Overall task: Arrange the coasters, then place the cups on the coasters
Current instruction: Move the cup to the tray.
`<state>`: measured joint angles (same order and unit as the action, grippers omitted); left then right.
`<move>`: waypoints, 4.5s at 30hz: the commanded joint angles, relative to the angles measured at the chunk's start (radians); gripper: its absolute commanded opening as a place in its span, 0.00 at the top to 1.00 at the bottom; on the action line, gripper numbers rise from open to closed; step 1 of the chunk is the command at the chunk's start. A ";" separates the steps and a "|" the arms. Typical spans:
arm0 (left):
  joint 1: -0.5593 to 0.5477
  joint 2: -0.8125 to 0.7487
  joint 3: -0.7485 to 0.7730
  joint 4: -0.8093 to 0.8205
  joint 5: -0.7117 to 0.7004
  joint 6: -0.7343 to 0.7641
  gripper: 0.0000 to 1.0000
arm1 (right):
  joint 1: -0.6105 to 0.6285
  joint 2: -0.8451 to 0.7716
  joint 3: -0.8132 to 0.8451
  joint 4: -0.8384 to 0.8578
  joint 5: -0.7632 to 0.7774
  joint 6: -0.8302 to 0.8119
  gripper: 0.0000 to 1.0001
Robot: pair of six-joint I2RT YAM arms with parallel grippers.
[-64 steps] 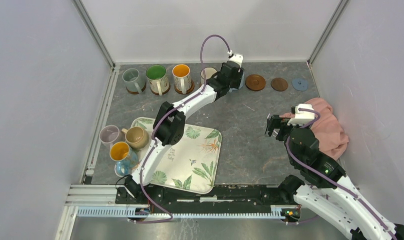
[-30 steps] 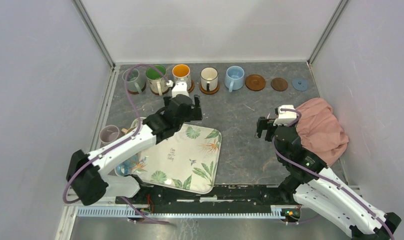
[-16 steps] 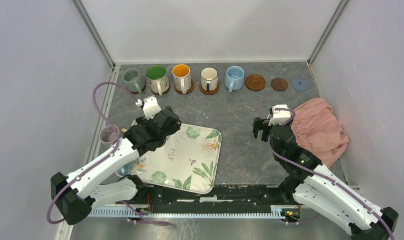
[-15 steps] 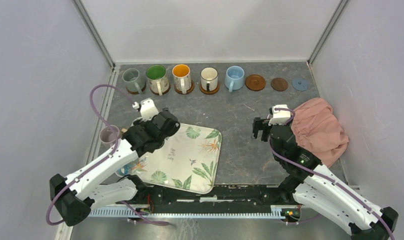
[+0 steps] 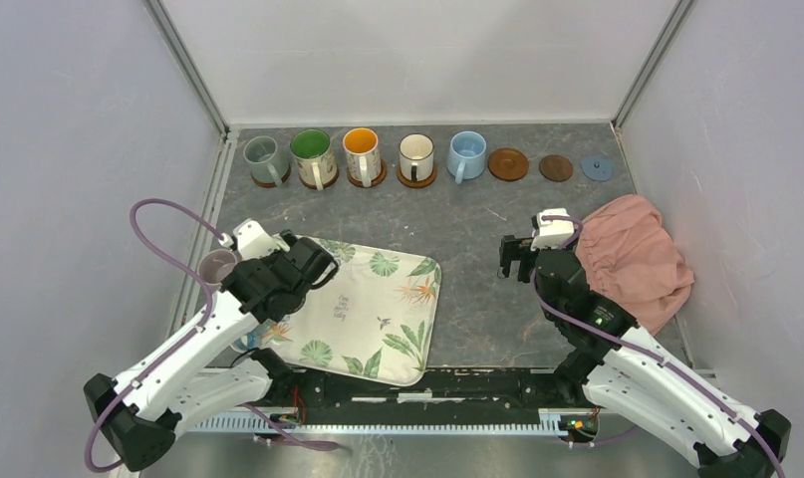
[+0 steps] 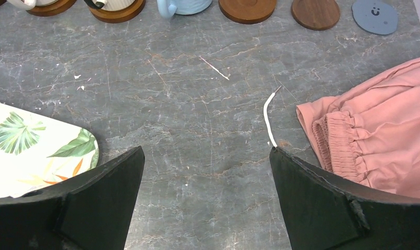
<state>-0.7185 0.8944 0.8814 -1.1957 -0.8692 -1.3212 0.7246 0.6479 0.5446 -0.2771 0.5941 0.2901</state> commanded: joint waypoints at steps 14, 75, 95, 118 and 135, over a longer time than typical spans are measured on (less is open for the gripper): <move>0.576 0.231 0.100 0.485 0.191 0.512 0.00 | -0.002 -0.003 0.003 0.047 -0.001 -0.051 0.02; 0.431 0.443 -0.013 0.661 0.404 0.407 0.00 | -0.002 -0.017 0.006 0.012 0.015 -0.068 0.02; 0.104 0.245 0.015 0.489 0.374 0.392 0.00 | -0.002 -0.030 0.018 -0.009 -0.001 -0.034 0.02; 0.357 0.452 0.036 0.755 0.931 0.827 0.00 | -0.001 -0.044 0.052 -0.041 0.002 -0.049 0.02; 0.279 0.231 -0.104 0.630 1.023 0.740 0.00 | -0.001 -0.038 0.037 -0.027 -0.033 -0.037 0.02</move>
<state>-0.3908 1.1717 0.8040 -0.5488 0.0906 -0.5339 0.7246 0.6117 0.5552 -0.3244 0.5804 0.2462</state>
